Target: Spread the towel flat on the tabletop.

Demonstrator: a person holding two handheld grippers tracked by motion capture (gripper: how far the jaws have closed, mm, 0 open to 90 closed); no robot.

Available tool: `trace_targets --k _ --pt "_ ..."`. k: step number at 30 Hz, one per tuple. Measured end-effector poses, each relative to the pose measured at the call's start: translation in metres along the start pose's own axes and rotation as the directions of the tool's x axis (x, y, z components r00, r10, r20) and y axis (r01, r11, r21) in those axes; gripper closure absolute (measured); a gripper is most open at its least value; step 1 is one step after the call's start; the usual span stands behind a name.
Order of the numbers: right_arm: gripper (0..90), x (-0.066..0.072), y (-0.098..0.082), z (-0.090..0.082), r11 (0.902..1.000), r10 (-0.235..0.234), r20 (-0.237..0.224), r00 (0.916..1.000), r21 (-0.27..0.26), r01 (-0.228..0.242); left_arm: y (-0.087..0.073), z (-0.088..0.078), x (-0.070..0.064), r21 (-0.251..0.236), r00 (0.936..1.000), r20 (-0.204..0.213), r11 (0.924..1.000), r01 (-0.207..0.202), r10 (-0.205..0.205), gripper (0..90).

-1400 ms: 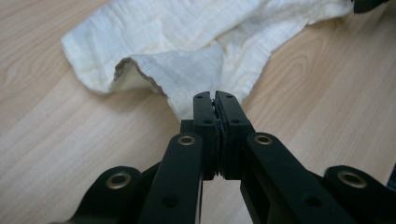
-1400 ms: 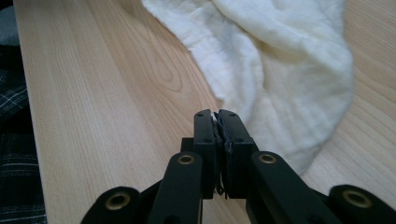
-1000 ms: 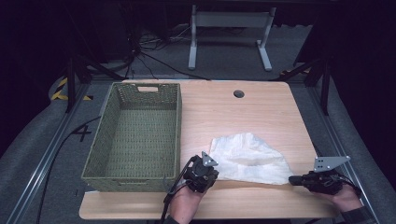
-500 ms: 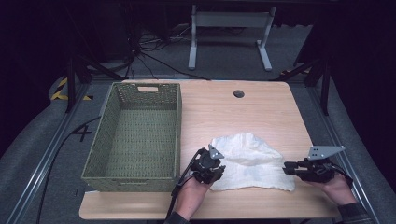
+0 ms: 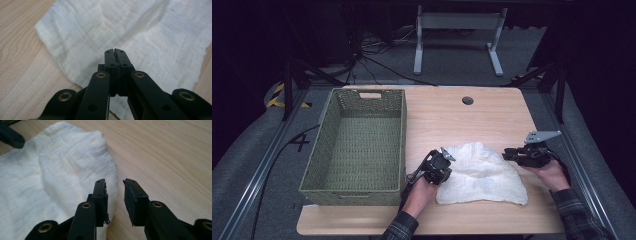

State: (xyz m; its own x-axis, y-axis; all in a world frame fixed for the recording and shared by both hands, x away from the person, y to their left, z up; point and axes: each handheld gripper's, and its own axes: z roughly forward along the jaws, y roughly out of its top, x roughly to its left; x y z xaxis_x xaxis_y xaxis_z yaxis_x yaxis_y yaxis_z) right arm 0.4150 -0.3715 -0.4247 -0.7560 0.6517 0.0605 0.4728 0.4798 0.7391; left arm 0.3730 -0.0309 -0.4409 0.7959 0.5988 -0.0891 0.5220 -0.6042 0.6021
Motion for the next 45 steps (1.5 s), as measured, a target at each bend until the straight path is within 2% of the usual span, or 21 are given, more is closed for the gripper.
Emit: trace_targets --k 3,5,9,11,12,15,18,20,23,26,28,31,38,45 --pt "70.8 -0.007 0.004 0.01 0.9998 0.006 -0.009 0.9999 0.017 -0.006 -0.002 0.005 0.0 0.029 0.9999 0.0 0.9995 -0.011 0.011 89.6" --pt "69.2 -0.011 0.006 0.016 0.9998 0.015 -0.034 0.9993 0.015 -0.015 -0.003 0.009 -0.001 0.036 0.9999 -0.003 0.9993 -0.011 0.011 89.6" --pt "69.1 -0.014 0.01 0.027 0.9989 0.039 -0.08 0.996 0.027 -0.037 -0.004 0.01 -0.002 0.03 0.9998 -0.009 0.9994 -0.015 0.016 89.6" --pt "73.3 -0.013 0.01 0.034 0.9977 0.041 -0.093 0.9949 0.057 -0.035 -0.004 0.009 -0.003 0.029 0.9996 -0.015 0.9993 -0.021 0.022 89.6" --pt "79.5 -0.013 0.009 0.037 0.9967 0.04 -0.096 0.9946 0.074 -0.033 -0.004 0.009 -0.003 0.029 0.9996 -0.016 0.9993 -0.022 0.022 89.6" --pt "88.5 -0.011 0.007 0.042 0.9946 0.021 -0.093 0.9955 0.103 -0.011 -0.004 0.01 -0.005 0.032 0.9992 -0.032 0.9992 -0.025 0.026 89.6" --pt "89.2 -0.007 0.011 0.033 0.9976 0.003 -0.084 0.9965 0.069 0.003 -0.004 0.01 -0.007 0.03 0.9983 -0.047 0.999 -0.032 0.033 89.6" --pt "89.3 -0.001 0.015 0.023 0.9992 -0.021 -0.086 0.9961 0.031 0.024 -0.004 0.009 -0.005 0.032 0.9991 -0.034 0.9992 -0.025 0.026 89.6" --pt "89.3 0.006 0.018 0.016 0.9992 -0.036 -0.097 0.9947 0.013 0.037 -0.005 0.01 -0.004 0.024 0.9996 -0.024 0.9996 -0.014 0.015 89.6" --pt "89.3 0.028 0.02 0.003 0.9956 -0.094 -0.126 0.9875 -0.019 0.092 -0.005 0.009 -0.004 0.025 0.9996 -0.024 0.9996 -0.011 0.011 89.6" --pt "89.3 0.038 0.019 0.0 0.9938 -0.111 -0.156 0.9816 -0.032 0.107 -0.005 0.01 -0.005 0.023 0.9993 -0.033 0.9996 -0.014 0.015 89.6" --pt "89.3 0.054 0.015 0.0 0.99 -0.141 -0.18 0.9735 -0.017 0.14 -0.005 0.01 -0.005 0.022 0.9995 -0.03 0.9997 -0.01 0.011 89.6" --pt "89.3 0.078 -0.001 0.001 0.9861 -0.16 -0.22 0.9622 0.008 0.166 -0.006 0.009 -0.004 0.023 0.9997 -0.023 0.9997 -0.004 0.004 89.6" --pt "89.3 0.099 -0.02 0.01 0.9763 -0.178 -0.253 0.9508 0.075 0.203 -0.006 0.009 -0.003 0.018 0.9997 -0.023 0.9998 0.001 -0.001 89.5"
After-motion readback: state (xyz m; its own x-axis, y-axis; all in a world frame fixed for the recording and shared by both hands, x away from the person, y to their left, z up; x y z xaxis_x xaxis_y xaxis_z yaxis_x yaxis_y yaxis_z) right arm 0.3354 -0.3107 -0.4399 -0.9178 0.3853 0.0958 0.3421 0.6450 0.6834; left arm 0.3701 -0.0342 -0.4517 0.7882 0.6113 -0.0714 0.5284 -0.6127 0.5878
